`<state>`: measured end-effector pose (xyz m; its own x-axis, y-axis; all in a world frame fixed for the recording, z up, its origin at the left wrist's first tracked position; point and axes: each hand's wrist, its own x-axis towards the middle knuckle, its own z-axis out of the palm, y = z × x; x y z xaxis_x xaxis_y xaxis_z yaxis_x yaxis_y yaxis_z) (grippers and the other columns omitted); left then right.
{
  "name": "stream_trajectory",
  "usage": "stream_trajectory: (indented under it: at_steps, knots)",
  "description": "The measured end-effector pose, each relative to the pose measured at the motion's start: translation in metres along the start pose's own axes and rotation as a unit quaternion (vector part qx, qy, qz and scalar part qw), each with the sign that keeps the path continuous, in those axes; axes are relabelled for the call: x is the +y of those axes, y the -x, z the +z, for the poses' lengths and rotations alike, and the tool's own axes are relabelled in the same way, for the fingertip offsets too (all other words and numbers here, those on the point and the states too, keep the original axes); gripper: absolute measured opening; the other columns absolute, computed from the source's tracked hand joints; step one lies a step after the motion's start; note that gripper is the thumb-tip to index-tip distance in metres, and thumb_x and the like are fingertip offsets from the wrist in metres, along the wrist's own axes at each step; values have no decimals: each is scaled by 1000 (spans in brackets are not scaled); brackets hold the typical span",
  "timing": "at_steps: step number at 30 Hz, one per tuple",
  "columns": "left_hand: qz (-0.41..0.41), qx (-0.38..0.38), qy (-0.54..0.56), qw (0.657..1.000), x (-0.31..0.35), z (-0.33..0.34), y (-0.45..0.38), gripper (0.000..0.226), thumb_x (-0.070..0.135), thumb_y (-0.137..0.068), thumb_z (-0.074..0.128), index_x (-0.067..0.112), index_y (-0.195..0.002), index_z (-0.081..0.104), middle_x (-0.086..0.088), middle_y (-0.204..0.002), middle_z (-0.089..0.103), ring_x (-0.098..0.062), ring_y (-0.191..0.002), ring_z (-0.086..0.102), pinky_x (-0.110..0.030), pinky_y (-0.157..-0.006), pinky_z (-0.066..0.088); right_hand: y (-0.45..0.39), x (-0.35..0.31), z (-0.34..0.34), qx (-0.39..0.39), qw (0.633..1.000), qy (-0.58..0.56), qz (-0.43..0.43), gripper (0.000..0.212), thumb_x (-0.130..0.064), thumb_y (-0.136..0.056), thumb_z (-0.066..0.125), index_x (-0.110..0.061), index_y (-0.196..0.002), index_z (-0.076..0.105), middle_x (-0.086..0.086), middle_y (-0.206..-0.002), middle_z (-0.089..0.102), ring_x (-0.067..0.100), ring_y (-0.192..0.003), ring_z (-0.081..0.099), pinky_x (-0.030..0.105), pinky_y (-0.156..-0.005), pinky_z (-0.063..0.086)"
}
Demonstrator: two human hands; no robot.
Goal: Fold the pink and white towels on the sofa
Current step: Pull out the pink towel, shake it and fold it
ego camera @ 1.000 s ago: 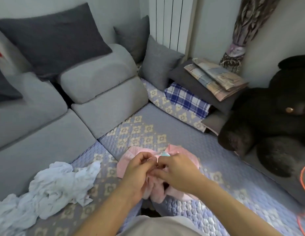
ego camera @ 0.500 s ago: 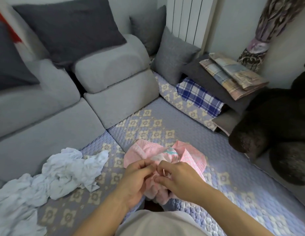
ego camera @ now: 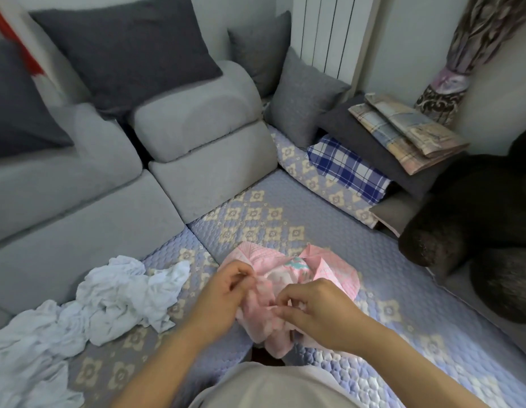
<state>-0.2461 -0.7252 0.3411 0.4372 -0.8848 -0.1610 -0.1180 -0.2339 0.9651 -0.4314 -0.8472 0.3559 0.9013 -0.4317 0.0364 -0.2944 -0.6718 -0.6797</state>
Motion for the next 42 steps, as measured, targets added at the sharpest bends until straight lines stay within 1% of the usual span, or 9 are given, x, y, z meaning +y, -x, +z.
stream_trajectory:
  at_steps: [2, 7, 12, 23, 26, 29, 35, 39, 42]
  knots:
    - [33, -71, -41, 996, -1, 12, 10, 9, 20, -99, 59, 25, -96, 66, 0, -85, 73, -8, -77, 66, -19, -70, 50, -3, 1, 2, 26, 999, 9, 21, 26, -56, -90, 58, -32, -93, 69, -14, -68, 63, 4, -65, 54, 26, -64, 46]
    - [-18, -26, 83, 996, -3, 32, 19, 25, 6, -99, 60, 25, -103, 76, -2, -101, 78, -15, -97, 73, -18, -78, 53, -2, 8, 6, 75, 995, -28, 55, 32, -63, -86, 52, -35, -88, 68, -18, -64, 62, 3, -65, 57, 21, -62, 44]
    - [-10, 11, 96, 995, 1, 45, 20, 32, 6, -99, 58, 30, -98, 78, 0, -97, 78, -7, -91, 71, -14, -76, 51, -5, 11, 8, 74, 992, -68, 79, 23, -56, -85, 58, -36, -84, 70, -17, -72, 69, 6, -70, 63, 31, -67, 51]
    - [-9, -3, 140, 990, -5, 45, 22, 20, 9, -94, 67, 15, -112, 72, -6, -103, 77, -14, -98, 72, -21, -82, 54, -9, 6, 18, 120, 979, -90, 135, 16, -40, -88, 64, -31, -76, 67, -15, -73, 67, 6, -72, 60, 27, -65, 48]
    - [-10, 25, 123, 992, -3, 46, 18, 17, 3, -91, 69, 16, -100, 75, -7, -93, 78, -15, -87, 73, -20, -73, 55, -11, 5, 20, 118, 978, -101, 136, 10, -40, -86, 64, -35, -77, 65, -20, -75, 67, 3, -74, 60, 21, -64, 45]
    - [16, 49, 41, 998, 8, 29, 3, 20, -2, -92, 66, 15, -93, 77, -2, -91, 78, -18, -89, 74, -19, -77, 55, -18, 13, 8, 49, 984, -121, 125, 2, -42, -86, 68, -43, -84, 67, -26, -74, 66, -5, -74, 60, 10, -64, 42]
    - [181, -3, -126, 975, 92, -40, -38, 19, 14, -89, 72, 31, -93, 79, 9, -99, 76, -9, -96, 71, -19, -90, 52, -42, 26, -25, -163, 981, 50, 91, 40, -52, -84, 63, -46, -124, 63, -23, -104, 67, -5, -92, 58, 13, -78, 41]
    - [191, 222, -87, 952, 117, -91, -88, 16, 19, -85, 71, 32, -90, 79, 9, -92, 77, -5, -85, 69, -17, -84, 52, -56, 34, -63, -283, 937, 150, 138, 41, -64, -67, 49, -50, -101, 67, -21, -91, 69, -3, -81, 62, 22, -70, 50]
    - [80, 373, 19, 924, 90, -151, -123, 17, -1, -91, 63, 0, -103, 75, -10, -92, 75, -19, -89, 62, -28, -86, 51, -57, 75, -95, -139, 946, 188, 225, 17, -51, -84, 58, -37, -89, 67, -15, -93, 69, 4, -81, 63, 28, -74, 53]
